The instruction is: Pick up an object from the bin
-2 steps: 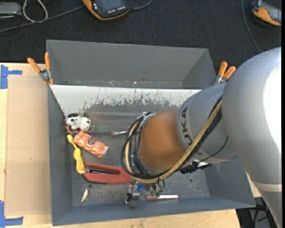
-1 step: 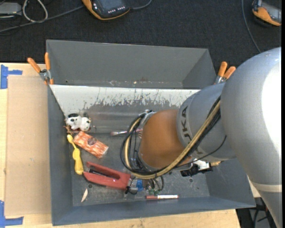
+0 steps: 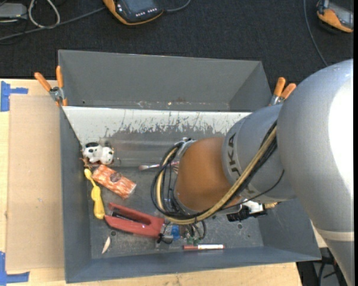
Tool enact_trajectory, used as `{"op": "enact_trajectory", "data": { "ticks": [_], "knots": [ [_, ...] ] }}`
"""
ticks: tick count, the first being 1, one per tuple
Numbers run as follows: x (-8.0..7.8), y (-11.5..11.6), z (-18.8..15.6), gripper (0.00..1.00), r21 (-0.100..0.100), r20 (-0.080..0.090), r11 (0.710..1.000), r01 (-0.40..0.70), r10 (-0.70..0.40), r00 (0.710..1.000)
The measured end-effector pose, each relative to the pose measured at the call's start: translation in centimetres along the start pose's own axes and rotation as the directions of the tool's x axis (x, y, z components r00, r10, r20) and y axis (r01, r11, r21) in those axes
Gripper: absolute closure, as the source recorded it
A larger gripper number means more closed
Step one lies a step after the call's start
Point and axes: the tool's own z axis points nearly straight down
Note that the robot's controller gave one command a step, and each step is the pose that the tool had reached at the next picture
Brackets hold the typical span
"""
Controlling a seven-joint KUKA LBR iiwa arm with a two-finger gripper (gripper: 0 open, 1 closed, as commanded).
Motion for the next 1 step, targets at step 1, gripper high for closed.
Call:
{"op": "enact_trajectory", "data": {
  "ticks": [1],
  "knots": [
    [-0.75, -0.04, -2.82, 1.0, 0.001, -0.004, 1.0, -0.021, 0.021, 1.0]
  ]
}}
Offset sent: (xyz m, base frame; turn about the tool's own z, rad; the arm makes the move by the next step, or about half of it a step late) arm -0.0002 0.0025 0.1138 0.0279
